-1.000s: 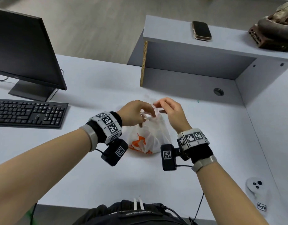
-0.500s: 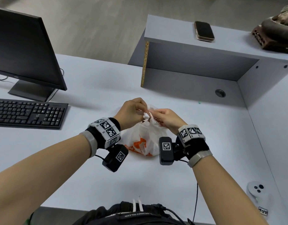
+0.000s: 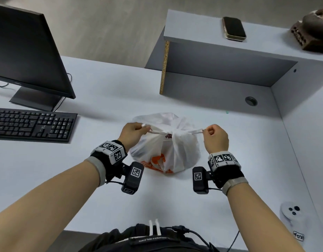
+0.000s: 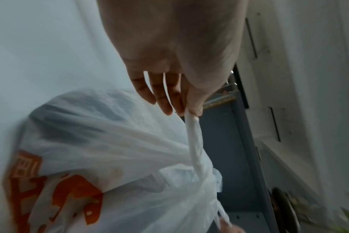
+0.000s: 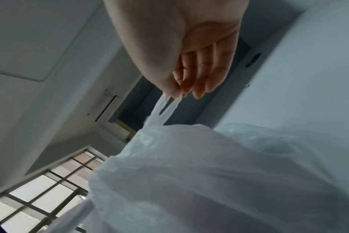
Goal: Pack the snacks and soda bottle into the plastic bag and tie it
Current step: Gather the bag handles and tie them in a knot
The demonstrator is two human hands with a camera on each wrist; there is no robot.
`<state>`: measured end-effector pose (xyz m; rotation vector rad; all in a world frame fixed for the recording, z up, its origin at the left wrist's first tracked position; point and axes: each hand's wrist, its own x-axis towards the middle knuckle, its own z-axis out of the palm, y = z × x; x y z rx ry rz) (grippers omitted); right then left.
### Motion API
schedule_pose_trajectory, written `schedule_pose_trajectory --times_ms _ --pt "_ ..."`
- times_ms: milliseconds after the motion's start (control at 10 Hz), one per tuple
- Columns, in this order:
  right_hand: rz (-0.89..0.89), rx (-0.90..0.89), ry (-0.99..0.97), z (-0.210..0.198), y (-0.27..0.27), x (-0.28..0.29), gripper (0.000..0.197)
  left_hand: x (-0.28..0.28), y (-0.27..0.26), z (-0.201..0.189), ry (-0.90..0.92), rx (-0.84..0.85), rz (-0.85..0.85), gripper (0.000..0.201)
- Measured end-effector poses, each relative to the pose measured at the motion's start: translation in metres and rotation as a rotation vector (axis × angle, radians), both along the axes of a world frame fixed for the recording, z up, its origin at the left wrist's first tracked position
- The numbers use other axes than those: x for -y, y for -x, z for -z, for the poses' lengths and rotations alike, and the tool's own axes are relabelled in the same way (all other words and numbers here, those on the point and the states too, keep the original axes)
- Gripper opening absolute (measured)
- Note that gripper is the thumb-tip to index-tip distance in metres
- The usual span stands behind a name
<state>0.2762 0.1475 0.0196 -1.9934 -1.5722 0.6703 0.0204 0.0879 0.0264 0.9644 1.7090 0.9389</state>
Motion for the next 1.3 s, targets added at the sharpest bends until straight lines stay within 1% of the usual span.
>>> schedule_pose_trajectory --times_ms 100,200,300,400,500,600,700,800,900,1000,1100,1200,1300 --pt "-0.026 0.151 0.057 0.01 -0.011 0.002 0.015 0.002 0.011 0.015 0.095 0.035 -0.124 0.029" --pt "-0.039 0.209 0.127 0.023 -0.024 0.002 0.017 0.003 0.028 0.03 0.204 0.007 -0.201 0.028" --pt "-0.011 0.176 0.186 0.037 -0.035 0.001 0.017 0.003 0.041 0.039 0.297 -0.061 -0.229 0.035" --pt "-0.009 0.132 0.234 0.047 -0.039 0.0 0.014 0.002 0.049 0.042 0.377 -0.098 -0.239 0.036" --pt "0.012 0.092 0.25 0.051 -0.038 -0.001 0.01 -0.003 0.054 0.045 0.411 -0.105 -0.255 0.036" --pt "0.096 0.008 0.285 0.065 -0.037 -0.004 0.01 -0.007 0.051 0.06 0.421 -0.1 -0.284 0.036" --pt "0.167 -0.103 0.364 0.067 -0.025 -0.005 0.02 -0.008 0.045 0.063 0.4 0.065 -0.335 0.028" --pt "0.232 -0.397 0.455 0.062 -0.007 -0.009 0.032 -0.01 0.041 0.06 0.384 0.274 -0.342 0.024" --pt "0.147 -0.454 0.526 0.056 0.009 -0.003 0.04 -0.019 0.038 0.054 0.404 0.336 -0.298 0.031" --pt "0.058 -0.365 0.558 0.062 0.022 0.004 0.056 -0.024 0.036 0.053 0.408 0.328 -0.266 0.022" --pt "0.041 -0.341 0.575 0.063 0.026 0.008 0.064 -0.024 0.037 0.053 0.406 0.304 -0.245 0.023" --pt "0.049 -0.374 0.591 0.061 0.023 0.005 0.062 -0.02 0.04 0.059 0.405 0.31 -0.232 0.021" --pt "0.07 -0.38 0.601 0.059 0.021 0.008 0.065 -0.011 0.042 0.064 0.396 0.351 -0.229 0.021"
